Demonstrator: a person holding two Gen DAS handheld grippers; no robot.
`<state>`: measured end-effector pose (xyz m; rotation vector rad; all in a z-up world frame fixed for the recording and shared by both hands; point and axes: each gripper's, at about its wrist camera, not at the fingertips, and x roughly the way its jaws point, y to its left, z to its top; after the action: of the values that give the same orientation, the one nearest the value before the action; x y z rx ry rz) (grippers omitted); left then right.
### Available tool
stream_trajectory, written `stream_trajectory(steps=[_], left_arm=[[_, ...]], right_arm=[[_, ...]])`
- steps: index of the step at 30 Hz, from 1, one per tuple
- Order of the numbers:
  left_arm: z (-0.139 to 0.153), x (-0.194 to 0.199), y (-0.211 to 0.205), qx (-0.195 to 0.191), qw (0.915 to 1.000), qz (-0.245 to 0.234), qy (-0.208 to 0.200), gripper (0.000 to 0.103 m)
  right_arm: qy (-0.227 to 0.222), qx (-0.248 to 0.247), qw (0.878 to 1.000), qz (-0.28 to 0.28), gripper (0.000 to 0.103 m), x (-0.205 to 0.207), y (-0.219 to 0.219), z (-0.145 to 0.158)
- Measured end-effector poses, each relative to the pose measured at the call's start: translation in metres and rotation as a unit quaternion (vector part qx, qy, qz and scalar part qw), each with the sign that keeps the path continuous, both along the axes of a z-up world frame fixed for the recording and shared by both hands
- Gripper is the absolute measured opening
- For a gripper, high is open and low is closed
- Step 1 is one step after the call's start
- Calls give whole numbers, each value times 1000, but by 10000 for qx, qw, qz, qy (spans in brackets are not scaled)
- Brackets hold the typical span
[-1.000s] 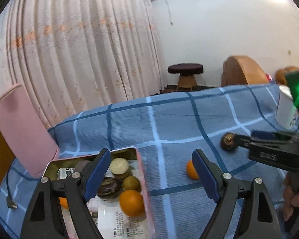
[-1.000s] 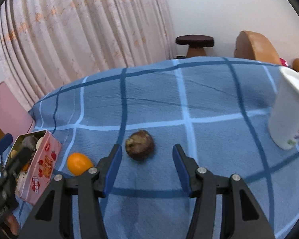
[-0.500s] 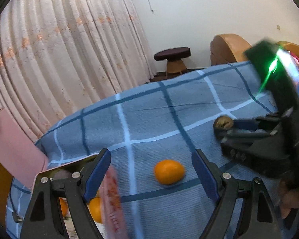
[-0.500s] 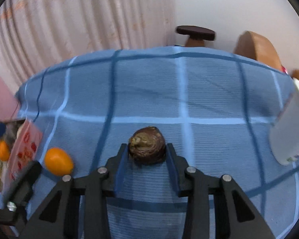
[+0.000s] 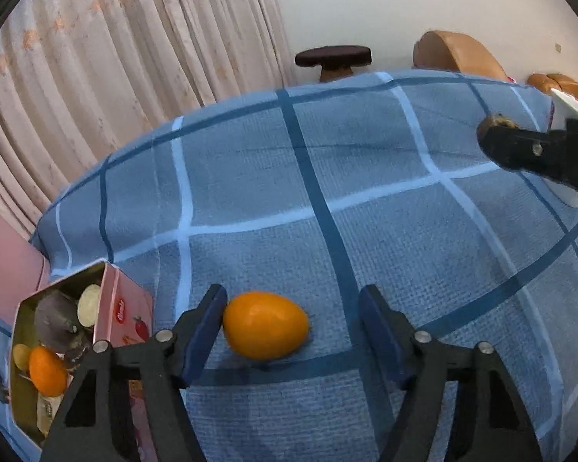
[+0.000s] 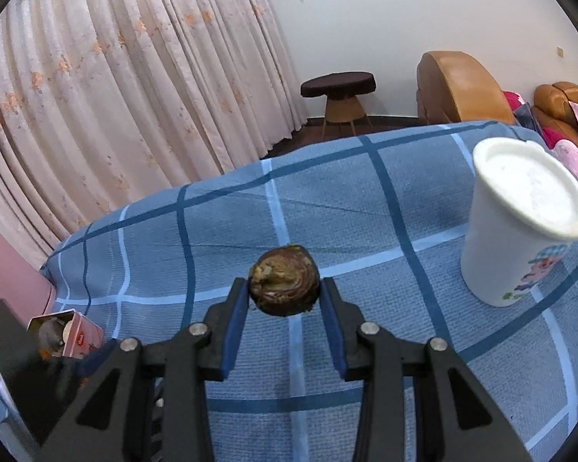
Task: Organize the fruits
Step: 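Grasp the last orange with the left gripper while the right gripper grasps the brown lychee, then carry the orange and lychee into the pink tin and open both grippers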
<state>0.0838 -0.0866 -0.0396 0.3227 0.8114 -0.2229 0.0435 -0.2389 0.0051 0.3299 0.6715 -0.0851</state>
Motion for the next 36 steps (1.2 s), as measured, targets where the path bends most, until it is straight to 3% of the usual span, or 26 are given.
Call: stream_trajectory(steps=[2, 5, 8, 11, 15, 25, 36], left_arm=[[1, 2, 5, 30, 9999, 117, -21, 58], [4, 4, 17, -269, 9993, 257, -10, 43], [8, 3, 26, -610, 9979, 223, 20, 43], [19, -8, 32, -833, 9958, 235, -311, 43], [31, -26, 36, -782, 9938, 193, -771, 43], [59, -55, 88, -1112, 9829, 225, -1450, 43], [68, -63, 168, -1004, 9743, 819, -1844, 43]], right_arm=[[-6, 3, 10000, 10, 41, -1, 1, 0], [-39, -12, 10000, 19, 41, -2, 4, -1], [-95, -68, 9999, 26, 41, -4, 8, -1], [-265, -199, 9995, 13, 41, -7, 16, 0], [-585, -413, 9974, -20, 41, -17, 24, 6], [-1090, -600, 9918, 284, 41, -35, 62, 15], [-1318, -863, 9810, 1133, 41, -52, 164, 18]])
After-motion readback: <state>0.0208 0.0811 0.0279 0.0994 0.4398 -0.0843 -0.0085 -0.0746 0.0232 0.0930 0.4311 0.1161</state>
